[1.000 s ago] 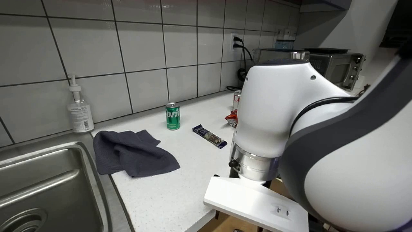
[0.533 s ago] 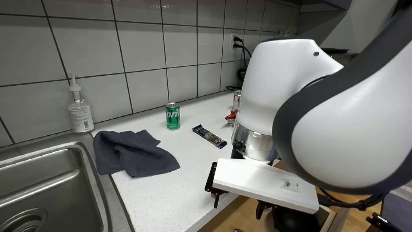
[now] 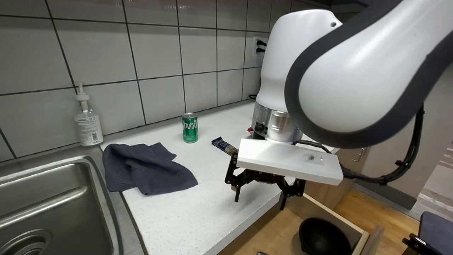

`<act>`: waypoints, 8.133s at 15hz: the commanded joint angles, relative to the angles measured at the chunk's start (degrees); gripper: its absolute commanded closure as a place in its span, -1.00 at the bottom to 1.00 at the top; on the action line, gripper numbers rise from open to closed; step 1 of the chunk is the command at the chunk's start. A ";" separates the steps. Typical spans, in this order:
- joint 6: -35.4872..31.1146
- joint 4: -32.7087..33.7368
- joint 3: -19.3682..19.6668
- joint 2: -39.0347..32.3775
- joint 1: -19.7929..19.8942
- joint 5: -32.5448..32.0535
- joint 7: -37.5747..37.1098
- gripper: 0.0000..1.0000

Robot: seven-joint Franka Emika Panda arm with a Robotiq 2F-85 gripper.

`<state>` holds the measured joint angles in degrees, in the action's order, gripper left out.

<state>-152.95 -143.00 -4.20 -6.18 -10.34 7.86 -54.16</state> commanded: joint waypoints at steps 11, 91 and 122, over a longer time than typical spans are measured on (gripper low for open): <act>13.08 13.83 2.77 -4.47 5.00 -3.06 20.96 -1.00; 21.45 15.34 1.89 -7.77 7.95 -1.80 46.48 0.82; -5.70 -7.57 -1.18 -4.76 0.25 5.08 9.40 -0.34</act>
<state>-160.07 -151.70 -4.80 -10.98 -9.64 12.16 -45.24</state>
